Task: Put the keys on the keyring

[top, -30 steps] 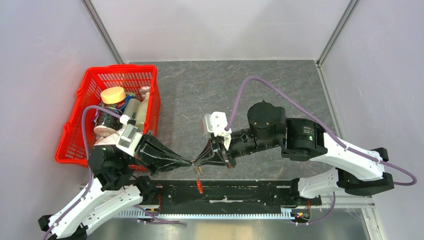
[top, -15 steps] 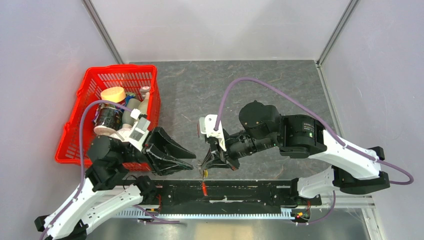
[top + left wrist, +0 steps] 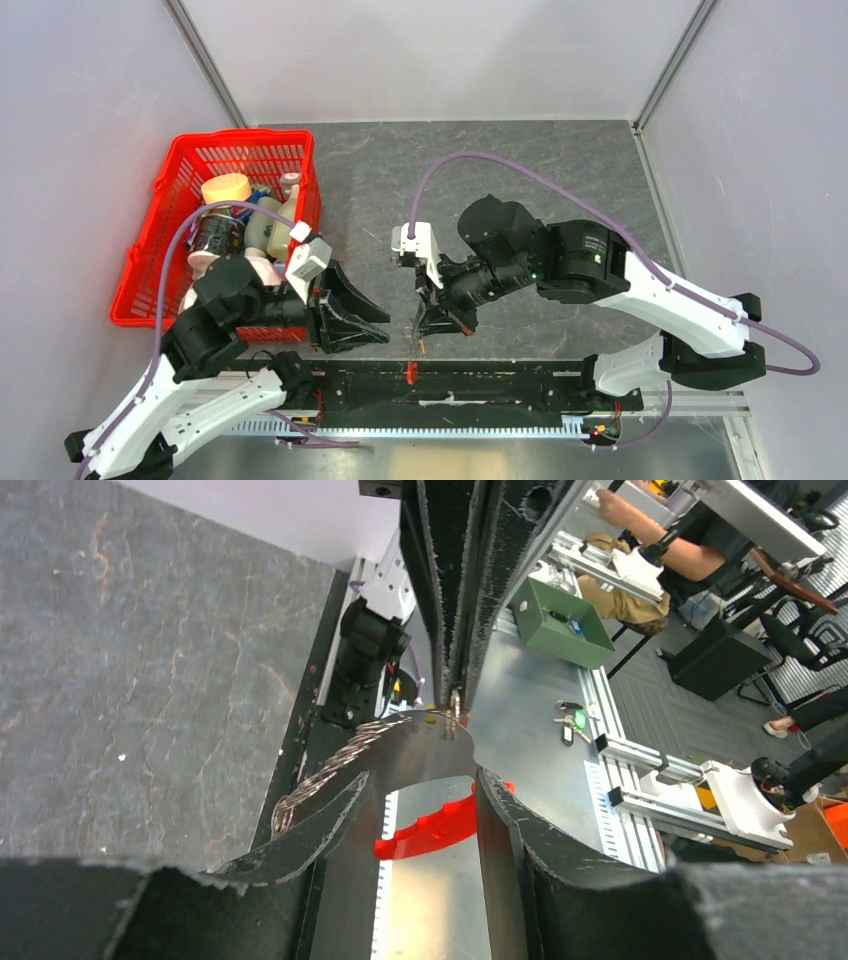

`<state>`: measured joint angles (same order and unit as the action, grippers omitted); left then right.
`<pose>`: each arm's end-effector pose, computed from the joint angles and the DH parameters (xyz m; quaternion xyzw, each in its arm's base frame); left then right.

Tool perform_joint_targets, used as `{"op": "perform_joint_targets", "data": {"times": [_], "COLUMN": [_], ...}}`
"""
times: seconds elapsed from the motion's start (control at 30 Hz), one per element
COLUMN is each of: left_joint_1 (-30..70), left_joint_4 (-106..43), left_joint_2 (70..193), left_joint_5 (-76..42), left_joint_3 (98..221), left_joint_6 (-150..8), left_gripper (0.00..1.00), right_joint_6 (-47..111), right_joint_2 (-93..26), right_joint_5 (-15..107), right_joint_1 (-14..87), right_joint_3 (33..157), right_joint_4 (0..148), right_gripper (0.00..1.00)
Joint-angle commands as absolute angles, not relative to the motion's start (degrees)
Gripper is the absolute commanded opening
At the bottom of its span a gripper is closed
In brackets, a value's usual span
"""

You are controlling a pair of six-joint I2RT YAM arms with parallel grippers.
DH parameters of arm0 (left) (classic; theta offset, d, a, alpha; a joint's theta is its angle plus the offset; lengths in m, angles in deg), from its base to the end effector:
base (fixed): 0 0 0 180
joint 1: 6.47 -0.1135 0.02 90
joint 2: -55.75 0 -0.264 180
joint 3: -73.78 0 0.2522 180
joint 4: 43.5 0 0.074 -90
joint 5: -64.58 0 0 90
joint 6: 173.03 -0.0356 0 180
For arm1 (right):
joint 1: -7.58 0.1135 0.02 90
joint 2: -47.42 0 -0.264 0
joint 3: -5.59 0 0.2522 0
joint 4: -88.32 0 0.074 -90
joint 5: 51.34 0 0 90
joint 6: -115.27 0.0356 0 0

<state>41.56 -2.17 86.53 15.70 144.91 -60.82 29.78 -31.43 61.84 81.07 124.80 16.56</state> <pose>0.0402 -0.0797 0.4102 0.3892 0.5958 -0.5825 0.3928 0.0582 0.2458 0.4802 -0.5648 0.6485 0.4379 0.2623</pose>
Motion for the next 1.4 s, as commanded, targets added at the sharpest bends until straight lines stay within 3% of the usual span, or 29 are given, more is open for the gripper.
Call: {"op": "perform_joint_targets", "data": {"times": [0.0, 0.83, 1.1, 1.37], "left_joint_1": [41.7, 41.7, 41.7, 41.7], "left_joint_4": [1.2, 0.5, 0.5, -0.9], "left_joint_2": [87.4, 86.4, 86.5, 87.1], "left_joint_5": [14.8, 16.5, 17.2, 17.9], "left_joint_3": [144.1, 141.7, 141.5, 141.1], "left_joint_6": [-64.5, -63.4, -63.3, -63.0], "left_gripper": [0.48, 0.52, 0.32, 0.23], "right_joint_6": [33.8, 37.0, 36.6, 36.2], "right_joint_2": [-31.8, -35.4, -35.4, -34.8], "right_joint_5": [69.1, 73.6, 74.3, 75.1], "right_joint_1": [79.4, 76.3, 75.9, 75.9], "right_joint_3": [122.7, 117.4, 117.4, 116.8], "right_joint_4": [19.4, 26.8, 27.4, 27.6], "right_gripper": [0.00, 0.00, 0.00, 0.00]}}
